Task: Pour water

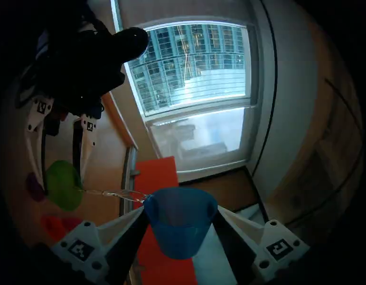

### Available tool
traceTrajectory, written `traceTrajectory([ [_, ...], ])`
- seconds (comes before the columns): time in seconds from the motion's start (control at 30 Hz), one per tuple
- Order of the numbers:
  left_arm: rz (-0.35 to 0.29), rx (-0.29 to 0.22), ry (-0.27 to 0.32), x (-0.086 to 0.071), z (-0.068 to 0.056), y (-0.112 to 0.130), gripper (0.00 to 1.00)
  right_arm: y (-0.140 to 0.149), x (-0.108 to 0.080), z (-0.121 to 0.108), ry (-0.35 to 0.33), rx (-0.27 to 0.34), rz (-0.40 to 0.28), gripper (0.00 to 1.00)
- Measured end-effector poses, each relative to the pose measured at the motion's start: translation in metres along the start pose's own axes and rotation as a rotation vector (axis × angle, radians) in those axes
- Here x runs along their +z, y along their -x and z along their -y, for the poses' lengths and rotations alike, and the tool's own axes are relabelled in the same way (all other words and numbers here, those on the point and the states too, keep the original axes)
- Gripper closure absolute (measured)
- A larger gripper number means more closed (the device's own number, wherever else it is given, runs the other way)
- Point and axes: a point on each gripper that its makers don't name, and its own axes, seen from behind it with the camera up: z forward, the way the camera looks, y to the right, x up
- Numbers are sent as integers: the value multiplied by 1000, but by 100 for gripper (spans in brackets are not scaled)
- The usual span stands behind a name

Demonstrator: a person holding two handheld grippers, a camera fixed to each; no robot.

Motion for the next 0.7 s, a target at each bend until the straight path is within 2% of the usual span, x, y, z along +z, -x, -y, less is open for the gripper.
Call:
traceTrajectory([
  [0.7, 0, -1, -4, 0, 0, 1, 13, 1, 5, -1, 9, -105, 4, 10],
])
